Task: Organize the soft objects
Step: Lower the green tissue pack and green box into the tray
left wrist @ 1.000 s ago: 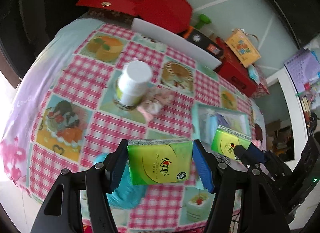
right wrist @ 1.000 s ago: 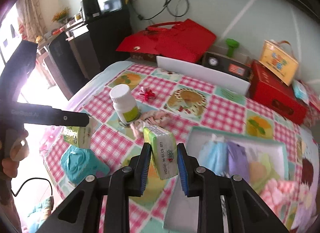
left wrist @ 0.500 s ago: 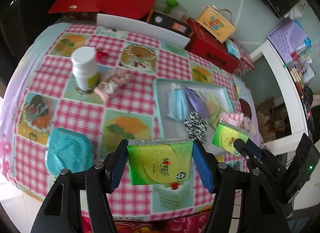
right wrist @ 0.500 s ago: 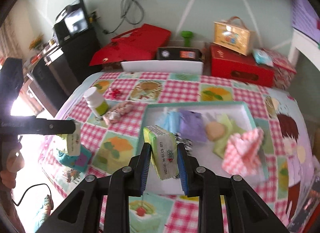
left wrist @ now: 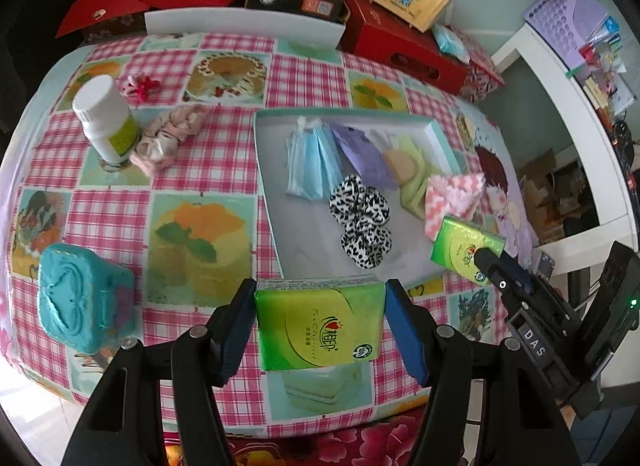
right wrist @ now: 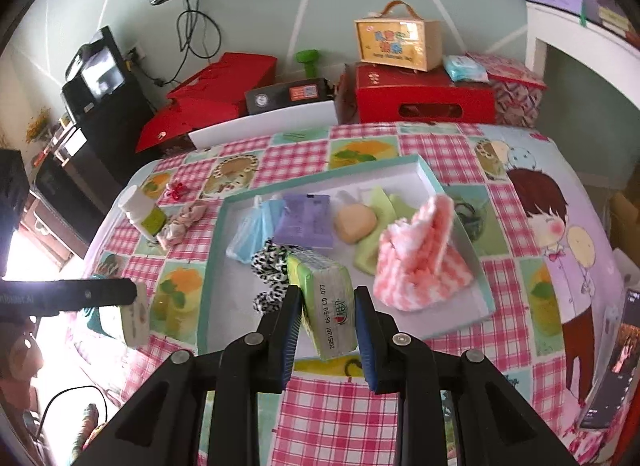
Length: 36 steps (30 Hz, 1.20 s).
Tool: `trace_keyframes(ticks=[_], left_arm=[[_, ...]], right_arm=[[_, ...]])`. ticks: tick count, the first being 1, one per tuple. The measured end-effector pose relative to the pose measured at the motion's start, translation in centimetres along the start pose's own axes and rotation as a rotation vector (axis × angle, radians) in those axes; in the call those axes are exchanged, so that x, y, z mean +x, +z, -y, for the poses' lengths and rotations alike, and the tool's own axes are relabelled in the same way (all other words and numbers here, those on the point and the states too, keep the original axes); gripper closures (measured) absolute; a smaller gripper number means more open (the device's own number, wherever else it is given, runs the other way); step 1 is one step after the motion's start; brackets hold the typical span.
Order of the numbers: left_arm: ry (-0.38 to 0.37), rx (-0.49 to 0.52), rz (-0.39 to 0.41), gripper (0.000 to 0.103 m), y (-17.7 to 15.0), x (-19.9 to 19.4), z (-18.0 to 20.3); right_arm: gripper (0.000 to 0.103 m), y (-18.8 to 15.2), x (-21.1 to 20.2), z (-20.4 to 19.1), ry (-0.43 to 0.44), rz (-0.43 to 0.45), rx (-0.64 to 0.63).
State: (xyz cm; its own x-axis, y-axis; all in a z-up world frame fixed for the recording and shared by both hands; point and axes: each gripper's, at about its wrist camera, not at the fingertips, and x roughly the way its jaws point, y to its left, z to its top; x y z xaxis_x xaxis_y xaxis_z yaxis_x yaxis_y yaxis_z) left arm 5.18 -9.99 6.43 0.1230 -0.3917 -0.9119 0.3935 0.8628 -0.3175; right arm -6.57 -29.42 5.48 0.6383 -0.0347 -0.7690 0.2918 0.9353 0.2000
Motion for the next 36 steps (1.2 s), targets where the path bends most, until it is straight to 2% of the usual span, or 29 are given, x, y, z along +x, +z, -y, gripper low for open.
trace_keyframes(ticks=[8,16,23,31,36], left_arm=[[0.021,-0.004,-0.017,0.038,0.6,2.0,0.8],[0.015,-0.039,0.047,0.038,3.1,2.9,1.1],[0.015,-0.057,0.069,0.038,4.6,4.7,0.3],[-0.008,-0.043,0.065,0.038,5.3,7.3,0.0],[0.009,-0.053,0.083,0.038,5.0,8.1,-0.7]], right_arm=[[0.075,0.4,1.5,0.7,0.023,-0.006,0.049],[0.075,2.1,2.8,-0.4,0.031,-0.004,0.053],[0.075,3.5,4.7,-0.6,0.023,-0.009,0.081],[0.075,3.3,6.4,-1.0,-0.033,-0.037,0.034],[0.075,2.8,6.7,-1.2,-0.053,-0.052,0.011]])
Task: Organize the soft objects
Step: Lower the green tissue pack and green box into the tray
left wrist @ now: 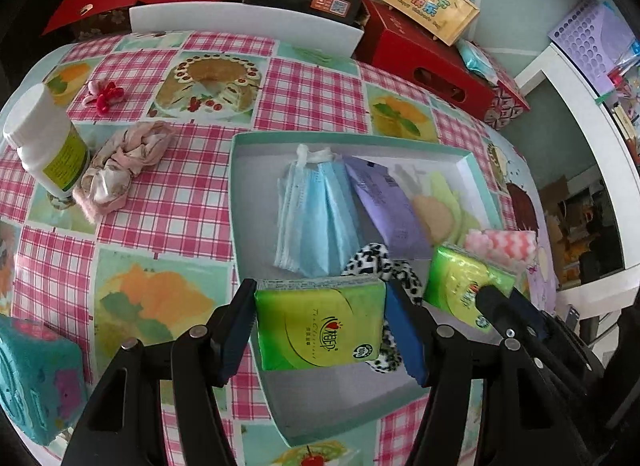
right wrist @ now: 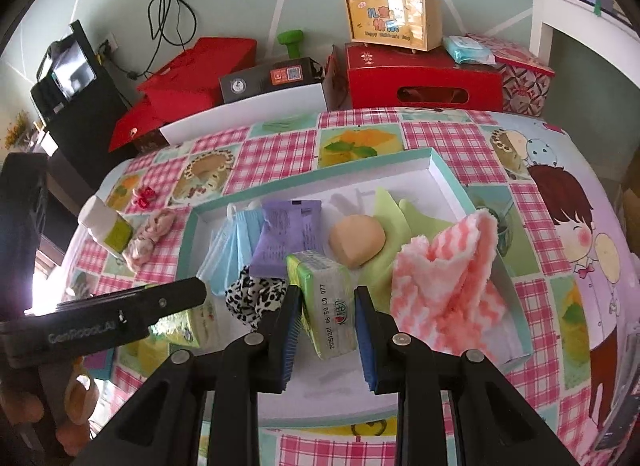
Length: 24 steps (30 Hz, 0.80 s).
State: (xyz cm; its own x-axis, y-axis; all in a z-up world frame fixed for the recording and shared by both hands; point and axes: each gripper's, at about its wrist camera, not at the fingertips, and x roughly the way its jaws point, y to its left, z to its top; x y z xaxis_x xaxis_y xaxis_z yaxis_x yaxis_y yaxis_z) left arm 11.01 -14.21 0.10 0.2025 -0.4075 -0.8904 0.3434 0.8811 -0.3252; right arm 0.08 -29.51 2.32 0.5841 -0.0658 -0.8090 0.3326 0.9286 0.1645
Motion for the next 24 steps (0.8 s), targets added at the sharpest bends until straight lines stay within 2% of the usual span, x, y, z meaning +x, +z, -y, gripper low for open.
trace_keyframes(ticks=[14,22,24], left_arm=[[0.024,0.057,-0.025,0.038,-1.6,1.3,0.9],[0.036,0.061,-0.043,0.037,-1.9,1.6,1.0],[0.038,0.064,-0.038,0.037,-1.9,1.5,1.0]], right_arm=[[0.074,-1.4,1.0,0.7,-0.044,-0.059,0.015],[0.073,-1.6,0.4,1.7,-0.06,-0.047,0.047],[0.069,-1.6,0.2,1.8,-0.066,-0.04,0.05]])
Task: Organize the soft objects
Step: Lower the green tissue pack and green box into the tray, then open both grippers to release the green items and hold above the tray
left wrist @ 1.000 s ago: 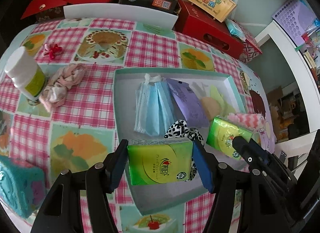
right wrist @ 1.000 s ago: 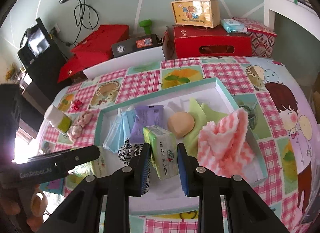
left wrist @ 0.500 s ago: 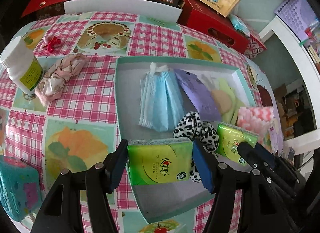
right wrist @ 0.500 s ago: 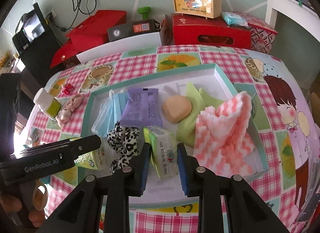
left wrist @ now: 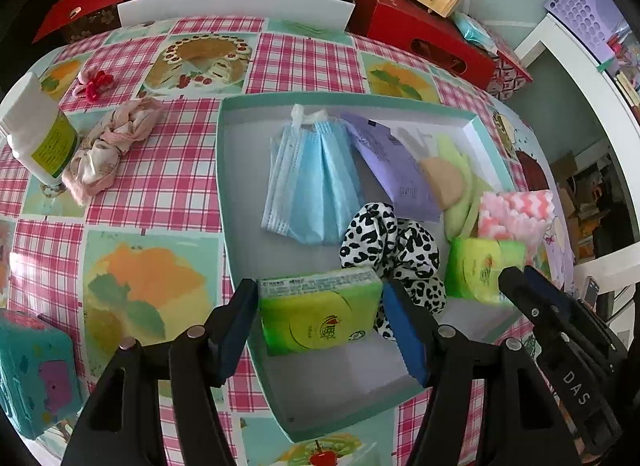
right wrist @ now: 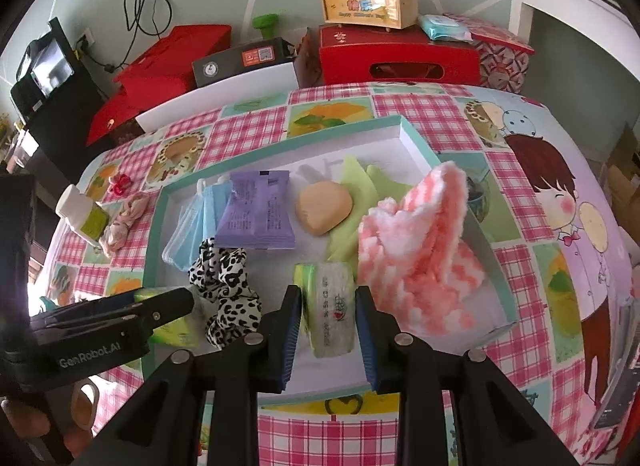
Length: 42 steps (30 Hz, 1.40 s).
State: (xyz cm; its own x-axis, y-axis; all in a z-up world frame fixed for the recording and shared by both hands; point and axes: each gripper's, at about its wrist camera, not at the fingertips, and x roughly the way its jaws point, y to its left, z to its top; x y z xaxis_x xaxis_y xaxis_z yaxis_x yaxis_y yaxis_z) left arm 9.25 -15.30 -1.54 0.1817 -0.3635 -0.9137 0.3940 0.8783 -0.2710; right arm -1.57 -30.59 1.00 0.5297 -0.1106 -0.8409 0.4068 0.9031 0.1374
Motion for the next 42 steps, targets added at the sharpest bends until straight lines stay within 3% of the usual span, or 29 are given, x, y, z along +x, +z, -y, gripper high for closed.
trace_keyframes(ticks=[3,9,12,17,26,29,42], left_arm=[[0.005,0.011,0.008,0.036,0.0,-0.2,0.2],[0.006,0.016,0.037,0.036,0.0,-0.8,0.1],[0.016,0.013,0.06,0.014,0.1,-1.2,-0.1],[0.038,0.004,0.093,0.014,0.3,-1.7,-0.5],[0.139,-0.036,0.147,0.014,0.4,-2.1,-1.9],[0.183,-0.054,0.16,0.001,0.5,-2.0,-2.5],[0.213,-0.076,0.153,0.001,0.4,-1.9,-3.4]], right_arm=[[0.055,0.0,-0.2,0.1,-0.011,0.007,0.005],[0.052,0.0,-0.5,0.1,-0.026,0.018,0.006],[0.037,0.0,-0.7,0.2,-0.042,0.022,0.009],[0.028,0.1,-0.7,0.2,-0.067,0.022,0.005],[0.002,0.2,-0.4,0.3,-0.12,0.016,-0.008],[0.0,0.2,-0.4,0.7,-0.141,0.016,0.007],[0.0,0.1,-0.2,1.6,-0.153,0.001,0.043]])
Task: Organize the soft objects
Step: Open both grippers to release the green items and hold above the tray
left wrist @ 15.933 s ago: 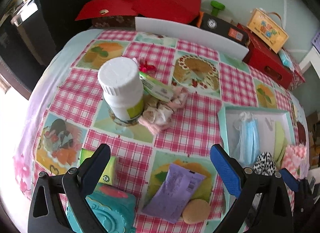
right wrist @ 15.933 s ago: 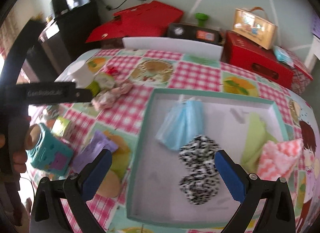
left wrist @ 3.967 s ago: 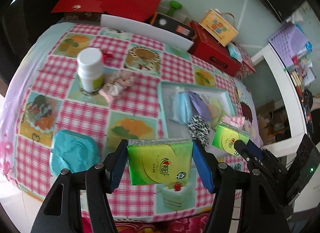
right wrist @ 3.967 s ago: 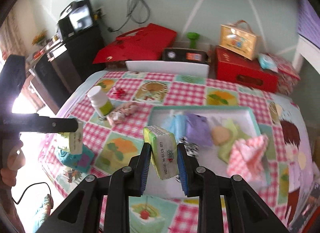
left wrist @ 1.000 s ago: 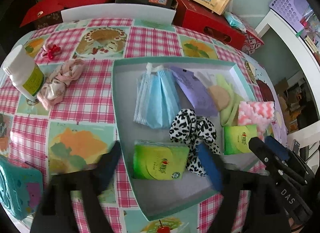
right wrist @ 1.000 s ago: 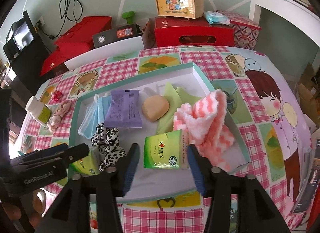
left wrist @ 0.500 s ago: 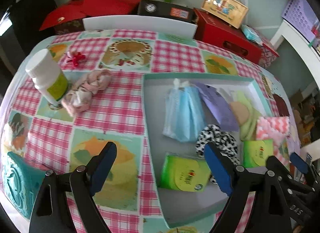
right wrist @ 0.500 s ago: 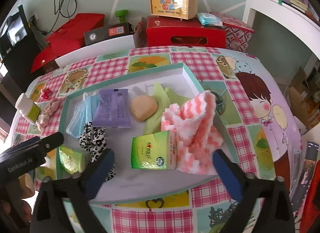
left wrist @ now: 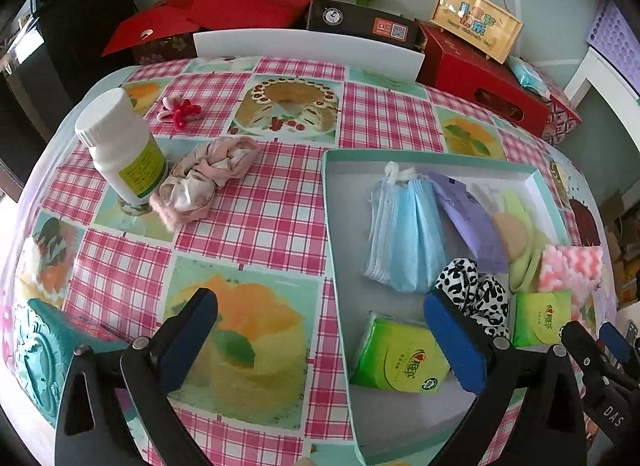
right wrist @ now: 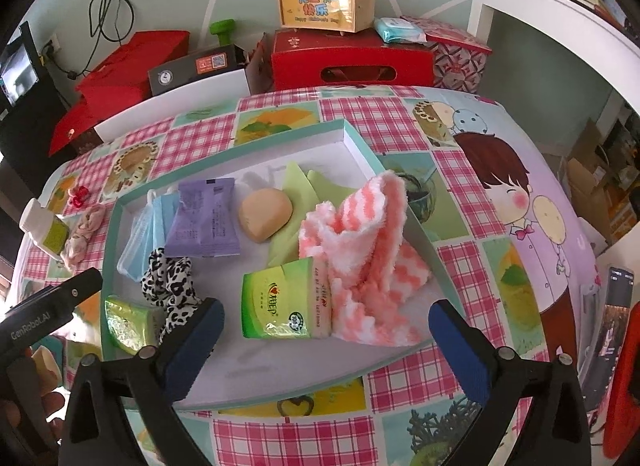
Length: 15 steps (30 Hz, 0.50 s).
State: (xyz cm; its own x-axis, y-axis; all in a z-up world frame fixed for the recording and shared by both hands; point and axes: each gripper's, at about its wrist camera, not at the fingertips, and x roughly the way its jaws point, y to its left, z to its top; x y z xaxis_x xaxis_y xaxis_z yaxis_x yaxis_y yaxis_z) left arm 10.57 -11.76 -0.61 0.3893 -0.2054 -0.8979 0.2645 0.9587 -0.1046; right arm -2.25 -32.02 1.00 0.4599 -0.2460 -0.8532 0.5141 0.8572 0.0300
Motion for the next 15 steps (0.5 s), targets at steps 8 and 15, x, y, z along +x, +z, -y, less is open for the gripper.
trace_keyframes(ticks=[8,15], left_arm=[[-0.001,0.002,-0.007,0.001,0.08,0.2,0.01],[0.003,-0.006,0.004,0.001,0.23,-0.26,-0.31]], right_arm=[[0.0,0.0,-0.01,0.05,-0.005,-0.003,-0.001],[0.0,0.2,-0.81,-0.83,-0.004,0.027,-0.031]])
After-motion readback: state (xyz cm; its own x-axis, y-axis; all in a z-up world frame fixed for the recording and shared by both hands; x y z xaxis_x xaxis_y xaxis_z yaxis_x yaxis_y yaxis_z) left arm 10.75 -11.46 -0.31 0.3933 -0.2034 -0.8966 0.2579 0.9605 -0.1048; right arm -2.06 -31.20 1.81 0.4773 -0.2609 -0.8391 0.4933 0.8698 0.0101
